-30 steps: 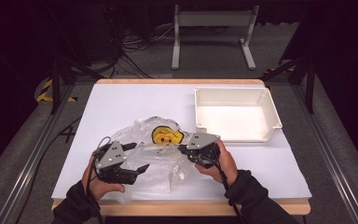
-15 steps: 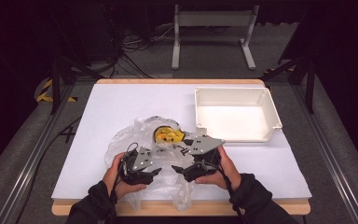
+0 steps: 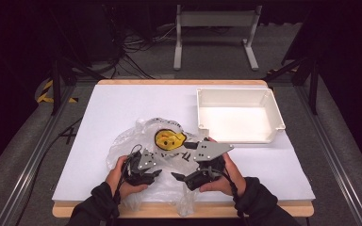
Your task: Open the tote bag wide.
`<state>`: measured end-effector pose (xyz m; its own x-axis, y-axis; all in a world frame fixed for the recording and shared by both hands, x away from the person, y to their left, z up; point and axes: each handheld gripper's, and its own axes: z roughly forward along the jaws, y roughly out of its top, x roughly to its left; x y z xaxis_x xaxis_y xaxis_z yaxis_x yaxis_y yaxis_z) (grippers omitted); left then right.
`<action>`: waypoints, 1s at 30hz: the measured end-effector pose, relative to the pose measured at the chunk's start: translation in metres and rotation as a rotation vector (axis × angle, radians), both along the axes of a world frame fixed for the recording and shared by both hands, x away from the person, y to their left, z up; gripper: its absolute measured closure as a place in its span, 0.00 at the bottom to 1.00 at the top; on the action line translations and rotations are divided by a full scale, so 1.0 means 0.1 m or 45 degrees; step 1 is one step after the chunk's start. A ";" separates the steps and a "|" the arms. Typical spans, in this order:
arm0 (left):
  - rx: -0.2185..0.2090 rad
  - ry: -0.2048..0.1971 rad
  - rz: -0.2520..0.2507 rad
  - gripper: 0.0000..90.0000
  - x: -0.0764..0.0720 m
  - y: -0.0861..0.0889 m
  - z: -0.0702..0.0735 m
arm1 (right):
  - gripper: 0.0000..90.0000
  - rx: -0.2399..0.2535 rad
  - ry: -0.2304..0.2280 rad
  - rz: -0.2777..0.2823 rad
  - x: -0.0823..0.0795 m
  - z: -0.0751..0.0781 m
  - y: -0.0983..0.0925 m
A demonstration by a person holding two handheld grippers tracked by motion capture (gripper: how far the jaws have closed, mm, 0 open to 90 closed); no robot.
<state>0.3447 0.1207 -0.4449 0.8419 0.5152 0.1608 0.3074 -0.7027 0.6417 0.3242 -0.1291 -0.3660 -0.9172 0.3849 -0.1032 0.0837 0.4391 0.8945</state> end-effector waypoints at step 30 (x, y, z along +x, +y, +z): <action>-0.005 0.000 -0.030 0.92 0.00 0.07 0.06 | 0.50 0.037 -0.092 -0.011 -0.28 0.27 -0.43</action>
<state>0.3450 0.1277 -0.4386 0.8538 0.4958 0.1588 0.2908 -0.7071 0.6446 0.2962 -0.1719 -0.3385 -0.9044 0.3964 -0.1581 0.0217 0.4127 0.9106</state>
